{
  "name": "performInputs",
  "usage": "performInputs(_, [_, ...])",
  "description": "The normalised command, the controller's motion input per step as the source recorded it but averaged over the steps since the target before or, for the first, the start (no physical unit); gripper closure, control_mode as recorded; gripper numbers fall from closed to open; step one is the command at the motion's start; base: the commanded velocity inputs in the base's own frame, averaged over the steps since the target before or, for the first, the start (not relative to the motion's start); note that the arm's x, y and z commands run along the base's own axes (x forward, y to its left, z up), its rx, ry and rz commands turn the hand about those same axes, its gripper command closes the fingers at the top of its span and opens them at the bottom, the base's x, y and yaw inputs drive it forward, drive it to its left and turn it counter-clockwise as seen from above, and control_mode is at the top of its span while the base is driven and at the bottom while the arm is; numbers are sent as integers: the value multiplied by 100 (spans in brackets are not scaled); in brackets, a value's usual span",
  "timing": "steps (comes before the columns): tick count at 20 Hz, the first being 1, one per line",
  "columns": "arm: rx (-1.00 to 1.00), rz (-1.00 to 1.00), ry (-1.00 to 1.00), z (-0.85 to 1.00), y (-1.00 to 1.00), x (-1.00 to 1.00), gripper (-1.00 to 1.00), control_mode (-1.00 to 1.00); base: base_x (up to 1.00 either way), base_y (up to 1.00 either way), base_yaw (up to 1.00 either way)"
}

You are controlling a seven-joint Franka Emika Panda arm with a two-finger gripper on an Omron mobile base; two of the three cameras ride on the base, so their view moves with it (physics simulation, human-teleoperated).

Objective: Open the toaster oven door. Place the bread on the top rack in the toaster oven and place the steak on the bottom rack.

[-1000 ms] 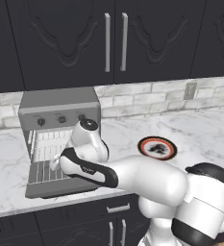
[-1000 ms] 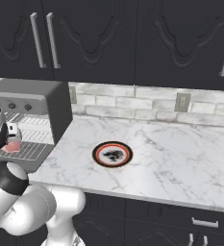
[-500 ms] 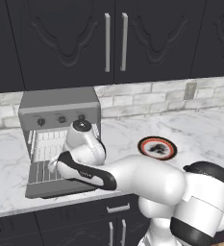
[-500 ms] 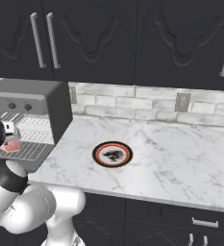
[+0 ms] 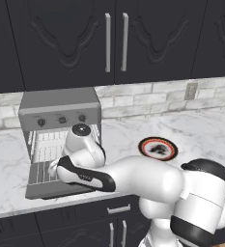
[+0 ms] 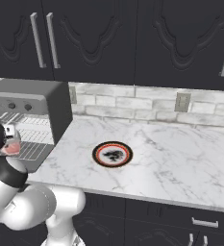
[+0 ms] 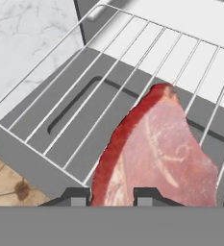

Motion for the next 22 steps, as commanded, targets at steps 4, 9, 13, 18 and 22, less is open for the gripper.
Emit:
performInputs(4, [0,1,0,-24,0,0,100,-100,0,0,0])
performInputs(9, [0,1,0,-12,0,0,100,-100,0,0,0])
performInputs(13, [0,0,0,15,0,0,100,-100,0,0,0])
performInputs(18, [0,0,0,27,0,0,100,-100,0,0,0])
performInputs(22, [0,0,0,-7,0,9,100,-100,0,0,0])
